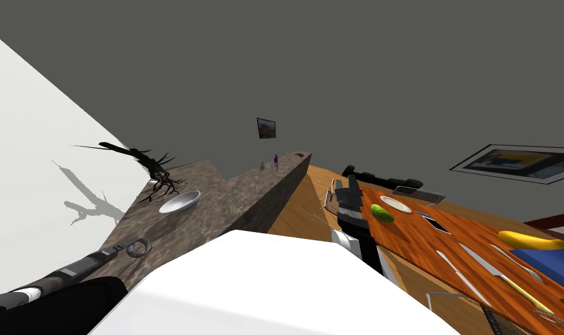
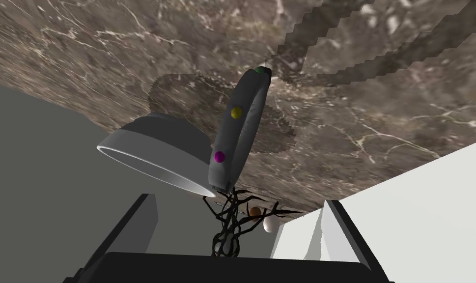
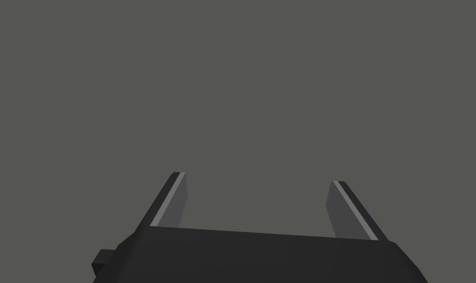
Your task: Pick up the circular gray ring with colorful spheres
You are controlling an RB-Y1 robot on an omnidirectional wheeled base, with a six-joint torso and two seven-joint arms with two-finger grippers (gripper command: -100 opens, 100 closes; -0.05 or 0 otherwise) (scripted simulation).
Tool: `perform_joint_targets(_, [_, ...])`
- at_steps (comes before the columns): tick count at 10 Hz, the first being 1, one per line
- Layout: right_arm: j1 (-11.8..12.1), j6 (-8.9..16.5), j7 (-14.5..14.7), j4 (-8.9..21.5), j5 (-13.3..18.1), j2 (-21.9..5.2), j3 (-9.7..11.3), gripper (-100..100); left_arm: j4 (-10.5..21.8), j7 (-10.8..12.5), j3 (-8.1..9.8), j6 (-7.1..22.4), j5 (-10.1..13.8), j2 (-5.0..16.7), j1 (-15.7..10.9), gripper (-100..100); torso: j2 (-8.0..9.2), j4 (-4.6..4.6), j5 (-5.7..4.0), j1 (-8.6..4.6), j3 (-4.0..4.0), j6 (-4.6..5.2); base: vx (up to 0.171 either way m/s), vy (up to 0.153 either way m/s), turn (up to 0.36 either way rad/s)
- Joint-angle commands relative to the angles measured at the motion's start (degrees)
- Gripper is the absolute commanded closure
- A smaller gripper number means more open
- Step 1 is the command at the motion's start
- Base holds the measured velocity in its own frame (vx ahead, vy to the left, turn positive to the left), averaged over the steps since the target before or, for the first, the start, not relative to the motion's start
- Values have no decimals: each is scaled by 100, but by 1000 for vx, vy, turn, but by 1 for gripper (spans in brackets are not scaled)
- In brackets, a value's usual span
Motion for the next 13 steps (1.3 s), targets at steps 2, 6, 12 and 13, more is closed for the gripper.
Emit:
perform_joint_targets(2, [0,0,0,0,0,0,0,0,-100,217,12,120,124,273,453,-100,0,0,0,-2,0,0,25,1,-98])
perform_joint_targets(6, [0,0,0,0,0,0,0,0,-180,519,13,258,304,682,1063,-100,0,0,1,4,0,-1,25,13,-82])
perform_joint_targets(12, [0,0,0,0,0,0,0,0,-248,863,6,417,508,1129,1730,-100,4,1,2,4,3,-2,18,13,-65])
perform_joint_targets(13, [0,0,0,0,0,0,0,0,-264,938,5,452,552,1226,1877,-100,5,2,2,3,3,-2,17,17,-67])
